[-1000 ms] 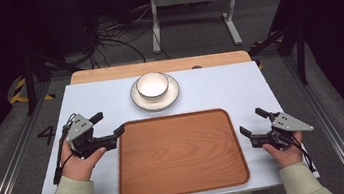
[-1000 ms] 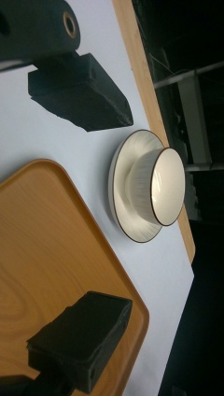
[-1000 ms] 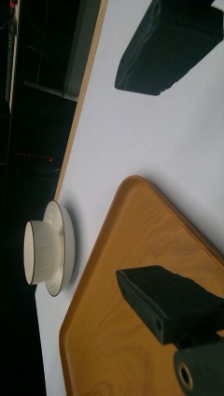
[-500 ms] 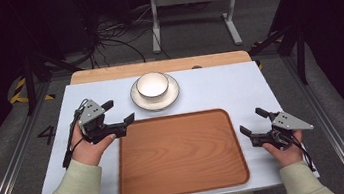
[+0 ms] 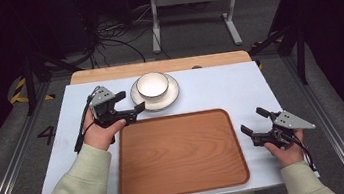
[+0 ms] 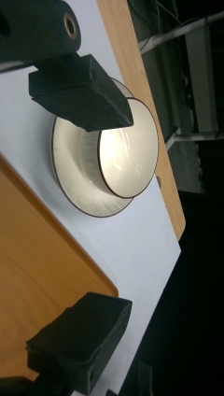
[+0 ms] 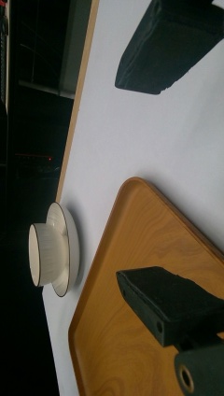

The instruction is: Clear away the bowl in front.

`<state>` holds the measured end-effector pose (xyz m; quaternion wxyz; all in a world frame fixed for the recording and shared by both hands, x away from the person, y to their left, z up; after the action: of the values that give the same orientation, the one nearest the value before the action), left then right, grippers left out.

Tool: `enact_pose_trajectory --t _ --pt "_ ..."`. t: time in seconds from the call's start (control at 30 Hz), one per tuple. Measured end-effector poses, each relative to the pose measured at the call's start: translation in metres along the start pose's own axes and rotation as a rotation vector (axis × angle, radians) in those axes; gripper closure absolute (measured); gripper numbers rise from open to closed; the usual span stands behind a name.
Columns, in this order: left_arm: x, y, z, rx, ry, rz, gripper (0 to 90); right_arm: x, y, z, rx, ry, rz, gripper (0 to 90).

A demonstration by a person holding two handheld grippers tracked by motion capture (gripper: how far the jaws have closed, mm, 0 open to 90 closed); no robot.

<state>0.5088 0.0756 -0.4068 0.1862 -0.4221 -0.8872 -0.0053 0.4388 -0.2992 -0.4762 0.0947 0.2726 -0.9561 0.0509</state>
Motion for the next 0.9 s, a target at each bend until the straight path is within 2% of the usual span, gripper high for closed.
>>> enact_pose_trajectory --t 0.07,0.13,0.23,0.33,0.6,0.77,0.8,0.9 --pt "-0.006 0.003 -0.001 -0.016 0.01 -0.007 13.0 0.0 0.0 0.0 0.0 0.0 -0.002 8.2" --pt "-0.013 0.005 -0.002 -0.042 0.012 0.008 15.8 0.0 0.0 0.0 -0.006 0.0 -0.007 8.2" --pt "-0.022 0.005 -0.005 -0.03 0.013 0.024 16.1 0.0 -0.001 0.0 -0.015 -0.005 -0.006 7.8" --pt "-0.031 0.007 -0.01 -0.046 0.018 0.007 15.6 0.001 -0.001 -0.001 -0.019 -0.011 -0.006 7.7" --pt "-0.048 0.007 -0.022 -0.062 0.018 -0.006 15.2 0.001 -0.001 -0.001 -0.017 -0.009 -0.012 6.4" --pt "-0.058 0.012 -0.026 -0.106 0.02 -0.035 15.1 0.002 -0.001 -0.001 -0.022 -0.019 -0.008 6.4" --pt "-0.061 0.012 -0.026 -0.095 0.022 -0.029 15.2 0.002 -0.001 -0.001 -0.02 -0.018 -0.005 6.4" --pt "-0.064 0.013 -0.026 -0.103 0.026 -0.032 15.1 0.002 -0.001 -0.001 -0.021 -0.019 -0.008 6.1"
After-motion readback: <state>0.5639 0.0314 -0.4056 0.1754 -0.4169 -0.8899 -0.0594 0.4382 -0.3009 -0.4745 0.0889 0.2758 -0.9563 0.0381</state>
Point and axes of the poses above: each handheld gripper's, and its own axes: x roughly backward along the jaws, z roughly out of its underside, y roughly to its left, the point moved 10 cm from there along -x, roughly forward along the jaws, and after that the axes turned 4 degrees about z, right-handed, at the moved point
